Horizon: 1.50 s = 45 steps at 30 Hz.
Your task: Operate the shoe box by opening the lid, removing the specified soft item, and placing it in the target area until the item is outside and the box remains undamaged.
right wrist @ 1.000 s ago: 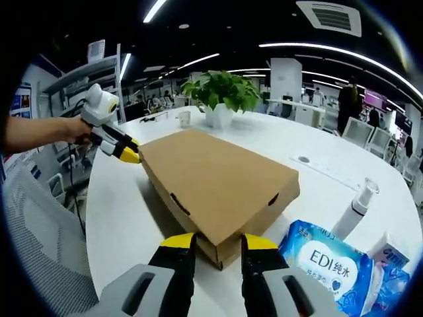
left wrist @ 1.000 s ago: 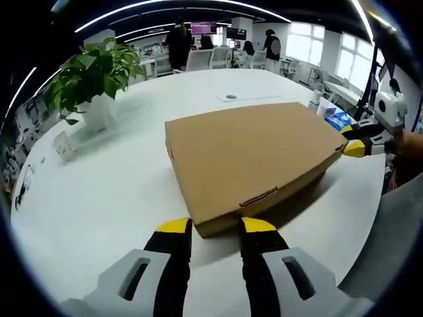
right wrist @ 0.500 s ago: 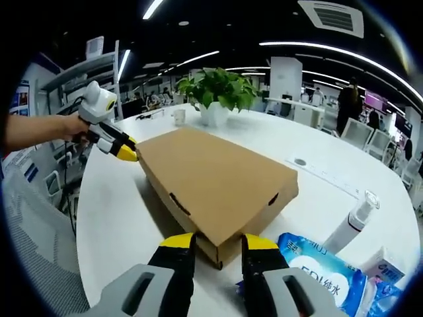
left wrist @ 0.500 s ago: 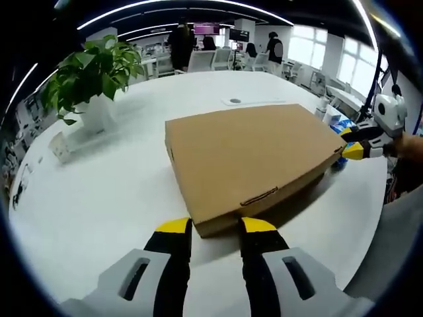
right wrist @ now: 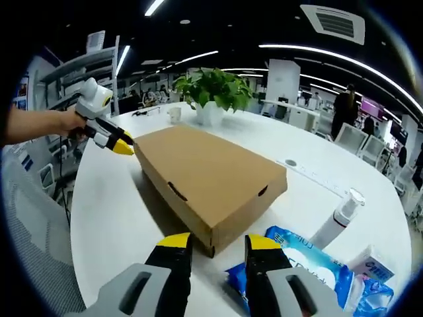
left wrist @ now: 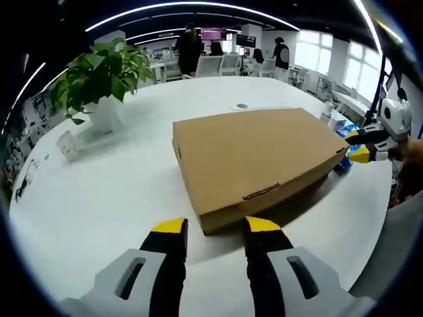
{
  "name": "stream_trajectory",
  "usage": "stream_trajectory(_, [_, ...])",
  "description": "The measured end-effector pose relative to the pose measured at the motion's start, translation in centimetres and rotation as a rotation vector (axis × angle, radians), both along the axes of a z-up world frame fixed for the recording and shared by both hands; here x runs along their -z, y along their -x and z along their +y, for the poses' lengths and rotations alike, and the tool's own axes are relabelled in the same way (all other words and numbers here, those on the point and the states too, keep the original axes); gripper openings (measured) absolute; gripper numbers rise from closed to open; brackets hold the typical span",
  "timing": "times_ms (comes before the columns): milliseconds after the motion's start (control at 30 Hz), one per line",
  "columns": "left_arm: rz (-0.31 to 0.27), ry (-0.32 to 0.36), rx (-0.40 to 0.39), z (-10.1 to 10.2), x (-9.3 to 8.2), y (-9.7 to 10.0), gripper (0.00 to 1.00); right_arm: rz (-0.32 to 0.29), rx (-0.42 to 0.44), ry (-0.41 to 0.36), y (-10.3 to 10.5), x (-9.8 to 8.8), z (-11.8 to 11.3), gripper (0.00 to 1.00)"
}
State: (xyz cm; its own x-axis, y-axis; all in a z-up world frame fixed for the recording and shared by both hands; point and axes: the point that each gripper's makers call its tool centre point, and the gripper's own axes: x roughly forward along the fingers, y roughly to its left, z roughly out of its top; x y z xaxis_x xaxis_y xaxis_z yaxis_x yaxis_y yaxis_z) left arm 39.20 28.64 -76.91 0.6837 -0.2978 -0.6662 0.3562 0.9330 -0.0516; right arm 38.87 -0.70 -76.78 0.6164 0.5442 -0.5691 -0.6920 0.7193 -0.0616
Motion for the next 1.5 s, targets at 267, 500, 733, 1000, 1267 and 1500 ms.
stream_trajectory(267, [-0.039, 0.011, 0.010, -0.2, -1.2, 2.9, 0.37, -0.021, 0.085, 0.010, 2.4, -1.2, -4.3, 0.36])
stream_trajectory(500, [-0.080, 0.020, 0.017, -1.2, -2.9, 5.4, 0.45, -0.014, 0.229, -0.067, 4.9, -3.0, -8.5, 0.45])
stream_trajectory(733, [-0.142, 0.050, 0.025, -2.8, -5.4, 7.2, 0.53, -0.039, 0.303, -0.081, 7.1, -4.5, -11.2, 0.53])
stream_trajectory(1000, [-0.178, 0.058, 0.074, -4.5, -7.0, 9.1, 0.65, -0.057, 0.365, -0.055, 10.3, -5.5, -13.8, 0.64])
stream_trajectory(1267, [-0.189, 0.065, 0.095, -5.2, -7.1, 12.3, 0.83, -0.096, 0.396, -0.037, 12.8, -6.9, -14.8, 0.80])
stream_trajectory(1500, [-0.205, 0.080, 0.109, -6.0, -7.4, 15.1, 0.99, -0.120, 0.406, -0.024, 14.9, -7.1, -15.0, 0.94])
